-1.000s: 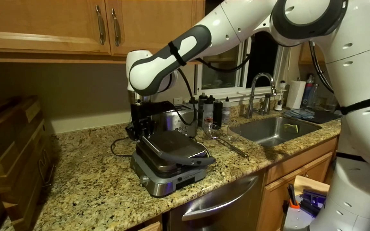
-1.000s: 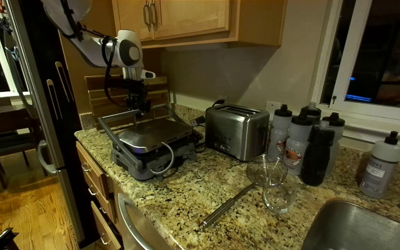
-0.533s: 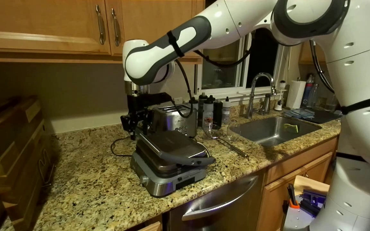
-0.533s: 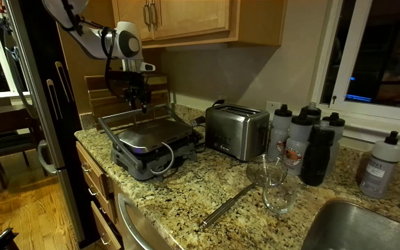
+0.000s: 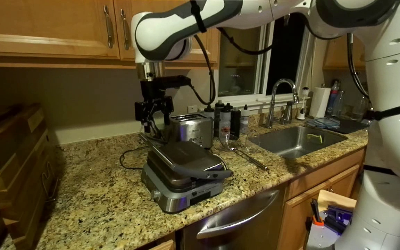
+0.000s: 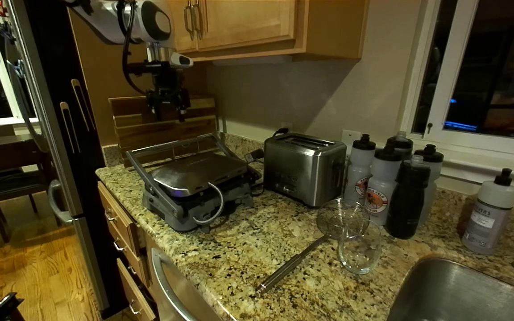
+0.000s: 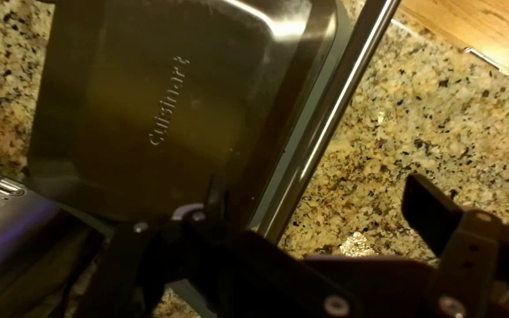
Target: Close the grill sandwich maker
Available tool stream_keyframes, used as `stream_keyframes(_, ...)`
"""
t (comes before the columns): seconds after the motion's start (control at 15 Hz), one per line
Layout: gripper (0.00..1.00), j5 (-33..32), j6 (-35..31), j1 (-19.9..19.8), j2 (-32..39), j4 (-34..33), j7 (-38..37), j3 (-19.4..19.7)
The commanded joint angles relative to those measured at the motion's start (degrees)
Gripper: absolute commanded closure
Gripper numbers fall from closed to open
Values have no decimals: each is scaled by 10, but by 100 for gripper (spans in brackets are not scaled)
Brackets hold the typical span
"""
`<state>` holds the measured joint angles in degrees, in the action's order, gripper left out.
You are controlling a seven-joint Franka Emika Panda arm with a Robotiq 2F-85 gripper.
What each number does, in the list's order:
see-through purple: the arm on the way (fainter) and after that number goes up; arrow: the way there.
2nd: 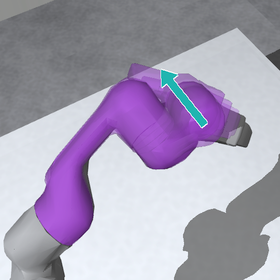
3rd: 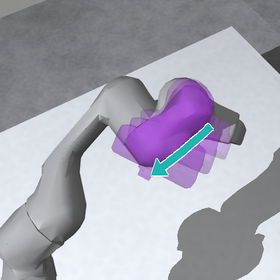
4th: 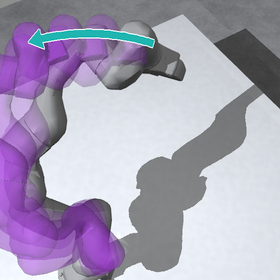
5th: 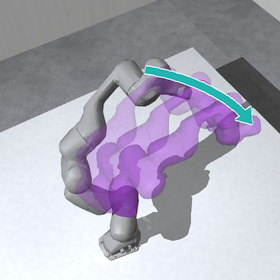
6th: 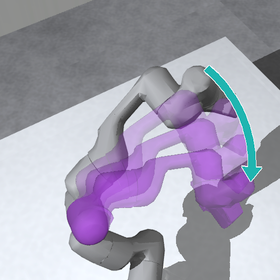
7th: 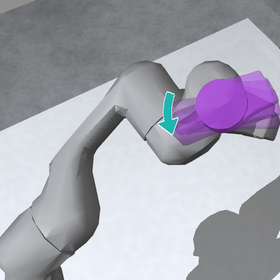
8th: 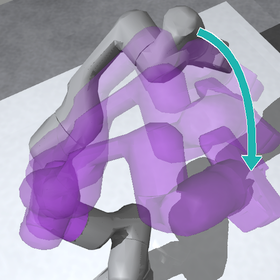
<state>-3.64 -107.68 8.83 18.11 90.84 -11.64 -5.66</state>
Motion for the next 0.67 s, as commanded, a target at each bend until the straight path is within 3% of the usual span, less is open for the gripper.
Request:
stream_keyframes(0.0,0,-1,39,-3,-82,47,10,4)
stream_keyframes(0.33,0,0,28,-12,-145,90,-31,13)
stream_keyframes(0.4,0,0,37,-10,-102,41,-11,7)
stream_keyframes(0.6,0,0,36,-11,-104,41,-10,7)
